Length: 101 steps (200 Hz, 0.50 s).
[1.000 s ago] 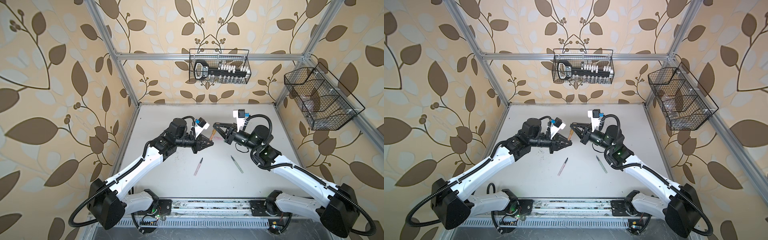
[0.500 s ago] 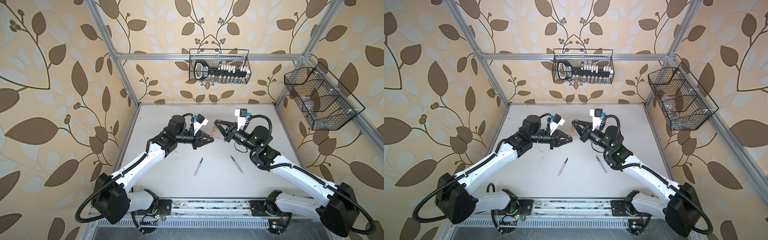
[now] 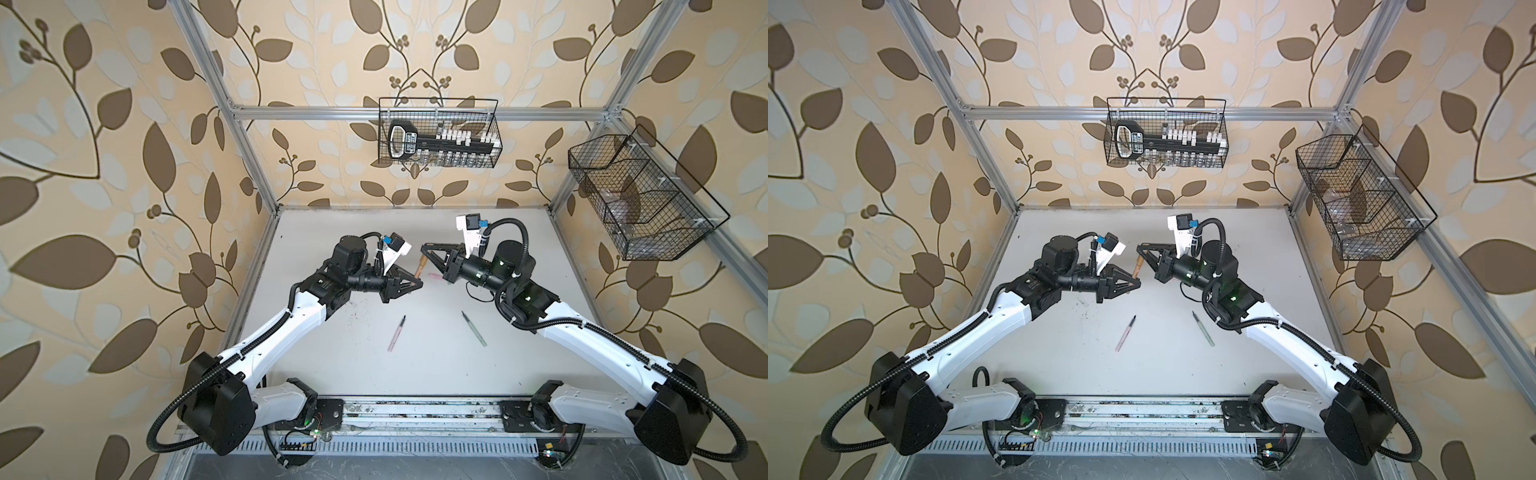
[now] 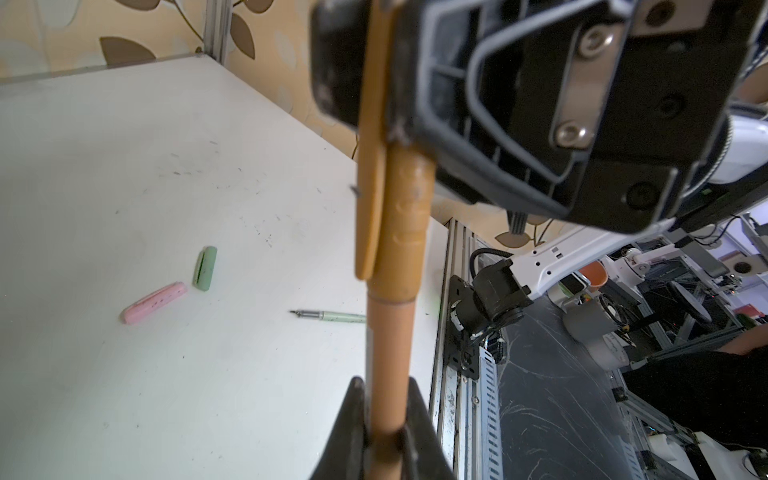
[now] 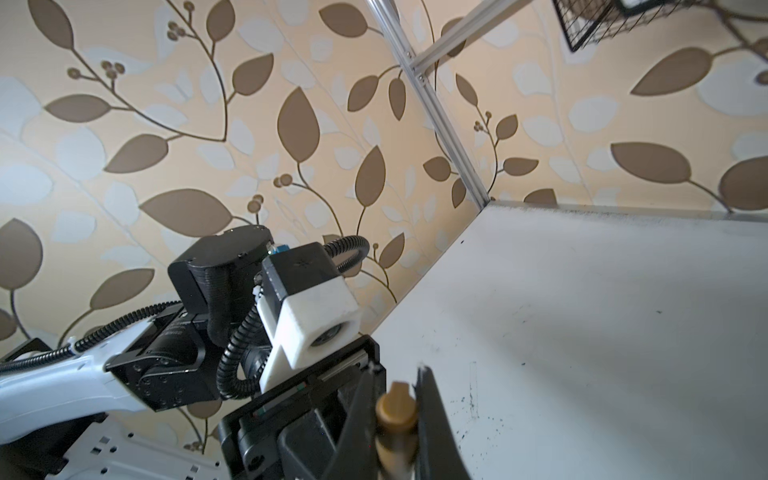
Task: Insert the pens into the pen caps
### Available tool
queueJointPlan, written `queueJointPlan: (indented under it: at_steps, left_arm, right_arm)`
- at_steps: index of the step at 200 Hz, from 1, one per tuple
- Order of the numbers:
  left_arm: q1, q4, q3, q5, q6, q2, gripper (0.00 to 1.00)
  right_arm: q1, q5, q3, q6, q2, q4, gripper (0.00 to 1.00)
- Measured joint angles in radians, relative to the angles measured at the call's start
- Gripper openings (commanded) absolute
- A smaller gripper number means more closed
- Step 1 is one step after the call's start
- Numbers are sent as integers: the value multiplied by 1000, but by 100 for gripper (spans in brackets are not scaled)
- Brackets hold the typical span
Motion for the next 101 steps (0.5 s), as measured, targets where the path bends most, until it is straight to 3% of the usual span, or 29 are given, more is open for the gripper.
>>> queueJointPlan:
  at_steps: [14, 25, 46, 101]
  left_arm:
    - [8, 47, -25, -36, -34, -32, 36]
    - [17, 89, -31, -61, -63, -58, 49]
    - [25, 159, -55, -102, -98, -100, 52]
    - [27, 98, -177, -248, -161, -150, 88]
  right_arm:
    - [-3, -63, 0, -28, 26, -94, 0]
    - [-10, -99, -2, -40, 57, -161, 0]
    - [-48, -151, -2, -51, 119, -242, 0]
    - [-177, -210, 179, -139, 225, -450, 0]
